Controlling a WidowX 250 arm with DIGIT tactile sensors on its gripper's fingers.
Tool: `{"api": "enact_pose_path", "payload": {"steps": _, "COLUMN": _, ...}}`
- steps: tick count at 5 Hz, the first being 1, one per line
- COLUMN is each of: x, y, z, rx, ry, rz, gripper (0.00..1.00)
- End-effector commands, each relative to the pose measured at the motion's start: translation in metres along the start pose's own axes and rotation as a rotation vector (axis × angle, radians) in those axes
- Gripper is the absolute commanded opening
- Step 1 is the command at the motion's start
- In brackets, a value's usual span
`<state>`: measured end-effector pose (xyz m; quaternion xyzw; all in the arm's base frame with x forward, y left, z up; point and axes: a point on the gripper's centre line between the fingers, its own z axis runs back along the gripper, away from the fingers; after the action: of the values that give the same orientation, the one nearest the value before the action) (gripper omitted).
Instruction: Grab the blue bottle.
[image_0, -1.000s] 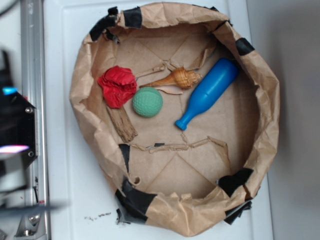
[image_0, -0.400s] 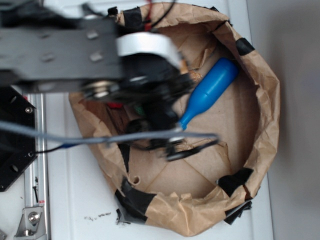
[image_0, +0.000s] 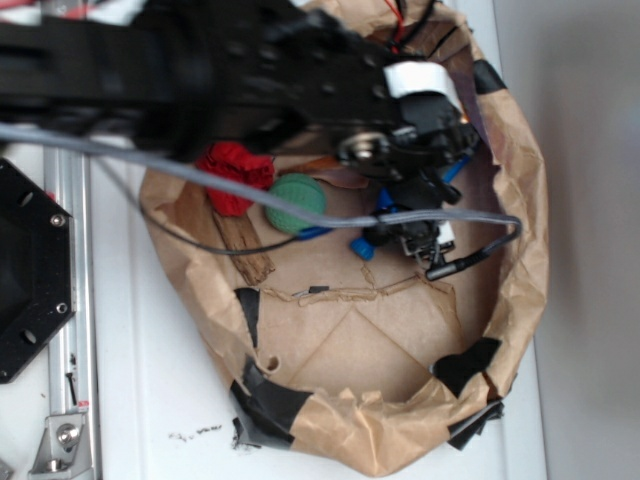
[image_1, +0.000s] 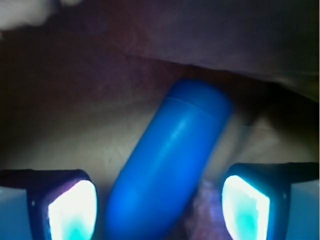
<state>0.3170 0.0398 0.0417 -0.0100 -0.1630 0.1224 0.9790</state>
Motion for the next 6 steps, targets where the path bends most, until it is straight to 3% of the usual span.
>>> {"api": "enact_pose_path", "payload": {"steps": 1, "x": 0.008, "y": -0.016, "z": -0.017, "rx": -0.065, "ry": 0.006, "rz": -0.079, "gripper": 1.0}}
{"api": "enact_pose_path", "payload": {"steps": 2, "x": -0.005, "y": -0.025, "z": 0.004, "rx": 0.022, "ry": 0.156, "rz": -0.211, "gripper": 0.0}}
{"api": "enact_pose_path", "payload": {"steps": 3, "x": -0.015, "y": -0.038, "z": 0.038, "rx": 0.022, "ry": 0.098, "rz": -0.206, "gripper": 0.0}}
{"api": "enact_pose_path", "payload": {"steps": 4, "x": -0.021, "y": -0.042, "z": 0.078, "rx": -0.122, "ry": 0.229, "rz": -0.228, "gripper": 0.0}}
{"api": "enact_pose_path", "payload": {"steps": 5, "x": -0.015, "y": -0.036, "z": 0.108, "rx": -0.119, "ry": 0.199, "rz": -0.226, "gripper": 0.0}}
{"api": "enact_pose_path", "payload": {"steps": 6, "x": -0.006, "y": -0.037, "z": 0.129, "rx": -0.131, "ry": 0.214, "rz": -0.22, "gripper": 0.0}}
